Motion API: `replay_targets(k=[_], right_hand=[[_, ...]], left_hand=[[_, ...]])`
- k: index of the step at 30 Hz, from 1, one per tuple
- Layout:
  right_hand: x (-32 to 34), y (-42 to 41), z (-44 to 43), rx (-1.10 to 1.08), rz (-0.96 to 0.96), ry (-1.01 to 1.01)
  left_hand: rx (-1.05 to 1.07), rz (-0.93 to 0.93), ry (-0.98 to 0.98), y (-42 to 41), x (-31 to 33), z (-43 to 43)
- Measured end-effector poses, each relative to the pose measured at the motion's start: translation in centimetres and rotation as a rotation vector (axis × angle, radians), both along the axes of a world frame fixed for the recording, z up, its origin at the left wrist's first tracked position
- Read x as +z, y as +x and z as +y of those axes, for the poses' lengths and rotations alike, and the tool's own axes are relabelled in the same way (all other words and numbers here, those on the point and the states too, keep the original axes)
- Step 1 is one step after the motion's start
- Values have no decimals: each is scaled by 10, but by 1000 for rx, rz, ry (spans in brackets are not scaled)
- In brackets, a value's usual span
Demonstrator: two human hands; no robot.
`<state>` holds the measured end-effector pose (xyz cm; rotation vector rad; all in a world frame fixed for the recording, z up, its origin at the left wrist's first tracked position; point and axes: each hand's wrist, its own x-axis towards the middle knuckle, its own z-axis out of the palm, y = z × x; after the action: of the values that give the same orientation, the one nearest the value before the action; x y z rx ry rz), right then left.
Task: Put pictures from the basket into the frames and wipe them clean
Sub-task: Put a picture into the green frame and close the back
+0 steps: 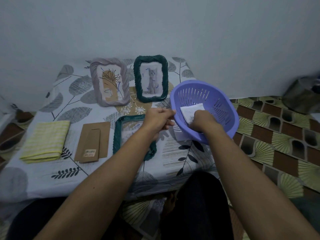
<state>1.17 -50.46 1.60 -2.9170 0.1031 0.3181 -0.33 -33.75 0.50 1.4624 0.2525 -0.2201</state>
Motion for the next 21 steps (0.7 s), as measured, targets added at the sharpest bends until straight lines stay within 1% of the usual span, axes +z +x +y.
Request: replay_targets(k=[12,15,21], right_hand=[[15,-4,3,-72,-136,15],[21,-5,7,-56,-229,59],[39,-23,25,-12,-518,138]], left_hand=[[-11,34,-1,-3,6,1],[-48,29,33,-6,10,5],[-95,-44,118,-17,18,26]])
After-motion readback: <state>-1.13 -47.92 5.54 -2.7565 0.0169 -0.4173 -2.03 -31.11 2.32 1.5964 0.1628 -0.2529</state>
